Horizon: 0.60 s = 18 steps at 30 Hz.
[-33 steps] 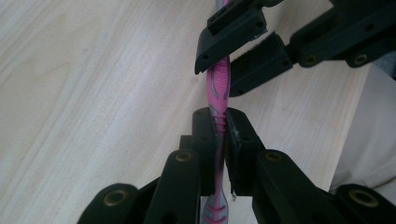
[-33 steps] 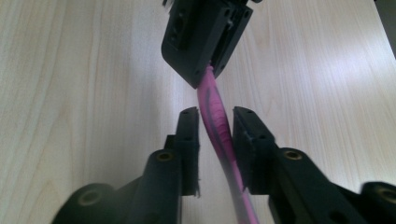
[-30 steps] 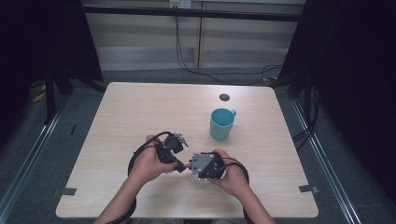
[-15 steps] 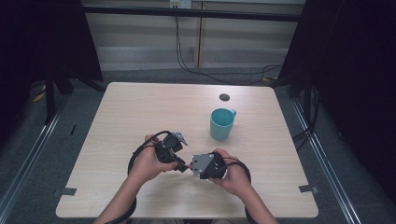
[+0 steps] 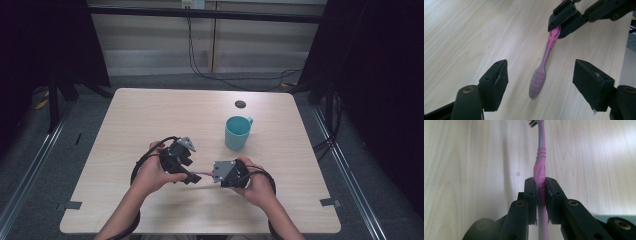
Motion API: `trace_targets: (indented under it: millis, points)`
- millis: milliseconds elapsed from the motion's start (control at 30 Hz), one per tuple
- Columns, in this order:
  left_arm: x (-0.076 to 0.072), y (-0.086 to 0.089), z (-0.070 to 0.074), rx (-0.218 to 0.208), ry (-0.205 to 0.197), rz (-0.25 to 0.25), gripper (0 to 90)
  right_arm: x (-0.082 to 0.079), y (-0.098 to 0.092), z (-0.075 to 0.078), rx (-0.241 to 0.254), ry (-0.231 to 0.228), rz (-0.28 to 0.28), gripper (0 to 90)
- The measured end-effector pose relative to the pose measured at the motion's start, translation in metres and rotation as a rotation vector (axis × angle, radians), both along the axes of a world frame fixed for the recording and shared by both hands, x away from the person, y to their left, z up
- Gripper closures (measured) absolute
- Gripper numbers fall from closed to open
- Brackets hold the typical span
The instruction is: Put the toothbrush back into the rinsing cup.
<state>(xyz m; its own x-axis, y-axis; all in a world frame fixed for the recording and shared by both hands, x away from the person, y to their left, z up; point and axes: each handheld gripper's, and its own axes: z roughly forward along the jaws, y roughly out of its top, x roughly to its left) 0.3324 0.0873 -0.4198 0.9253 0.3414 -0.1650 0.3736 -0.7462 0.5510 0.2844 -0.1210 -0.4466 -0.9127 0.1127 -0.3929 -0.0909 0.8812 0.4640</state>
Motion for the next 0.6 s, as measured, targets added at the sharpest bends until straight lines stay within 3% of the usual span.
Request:
trace_targets:
  millis: [133, 167, 333, 600]
  points:
    - [-0.001, 0.003, 0.003, -0.013, -0.017, 0.004, 26.3, 0.003, -0.009, 0.002, 0.015, 0.006, -0.04, 80.5]
    - [-0.002, 0.005, 0.005, -0.026, -0.025, 0.012, 25.7, 0.004, -0.015, 0.003, 0.05, 0.021, -0.069, 80.5]
    - [-0.002, 0.008, 0.006, -0.034, -0.027, 0.022, 24.2, 0.007, -0.025, 0.007, 0.068, 0.026, -0.106, 80.5]
    - [-0.003, 0.016, -0.003, -0.043, -0.044, 0.062, 22.2, 0.011, -0.043, 0.01, 0.144, 0.053, -0.17, 80.5]
